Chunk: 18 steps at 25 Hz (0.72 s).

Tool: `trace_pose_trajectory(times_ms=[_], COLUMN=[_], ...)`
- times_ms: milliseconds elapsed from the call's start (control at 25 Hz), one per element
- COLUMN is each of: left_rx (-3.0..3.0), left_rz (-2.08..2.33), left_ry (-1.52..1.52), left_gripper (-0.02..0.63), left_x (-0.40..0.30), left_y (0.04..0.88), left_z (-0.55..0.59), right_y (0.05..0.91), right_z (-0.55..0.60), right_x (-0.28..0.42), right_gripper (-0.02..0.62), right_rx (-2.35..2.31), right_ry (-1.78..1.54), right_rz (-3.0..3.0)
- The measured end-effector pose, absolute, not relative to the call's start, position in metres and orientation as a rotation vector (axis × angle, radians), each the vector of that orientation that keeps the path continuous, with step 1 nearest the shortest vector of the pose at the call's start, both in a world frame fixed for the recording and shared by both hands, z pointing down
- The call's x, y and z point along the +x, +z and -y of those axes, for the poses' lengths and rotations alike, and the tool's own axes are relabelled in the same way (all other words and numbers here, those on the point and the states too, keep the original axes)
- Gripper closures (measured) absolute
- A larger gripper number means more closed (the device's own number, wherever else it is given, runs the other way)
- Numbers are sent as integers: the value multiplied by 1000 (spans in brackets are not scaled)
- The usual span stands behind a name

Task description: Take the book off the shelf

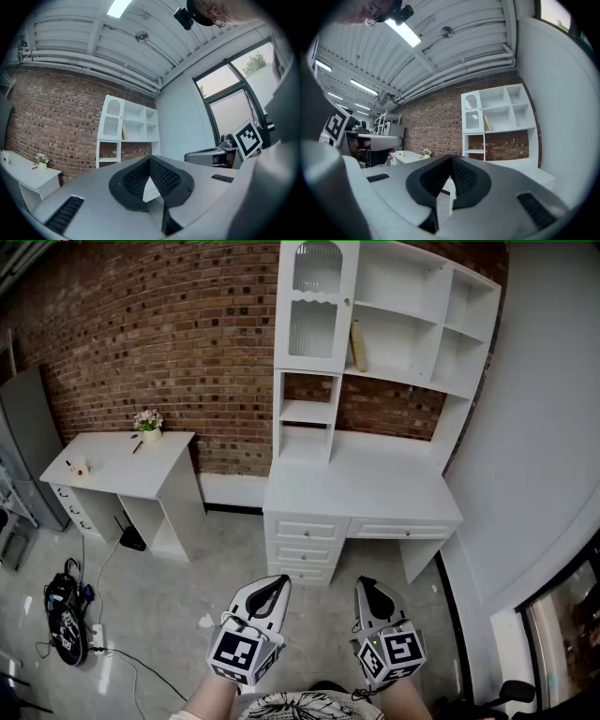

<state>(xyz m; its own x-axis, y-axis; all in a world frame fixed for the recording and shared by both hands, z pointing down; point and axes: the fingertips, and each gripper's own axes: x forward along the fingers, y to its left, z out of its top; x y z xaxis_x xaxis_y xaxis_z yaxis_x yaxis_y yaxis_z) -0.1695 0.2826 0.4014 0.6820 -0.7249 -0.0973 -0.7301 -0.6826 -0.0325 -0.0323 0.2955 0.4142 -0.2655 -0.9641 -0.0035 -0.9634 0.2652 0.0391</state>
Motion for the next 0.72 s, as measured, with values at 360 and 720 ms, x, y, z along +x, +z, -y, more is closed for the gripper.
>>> trace_pose_trajectory(times_ms=[360,720], left_rx=[-2849,-2856], left_rz=[-1222,-1224], left_ry=[123,107], left_gripper=[595,595], left_x=[-174,-173], left_y=[407,414], left_z=[-274,-260], right_y=[421,435], right_z=[-289,-274], right_x=[-40,-43], right_gripper=[591,588], right_rx=[1870,1866], right_ry=[-53,-14], right_rz=[2468,2409])
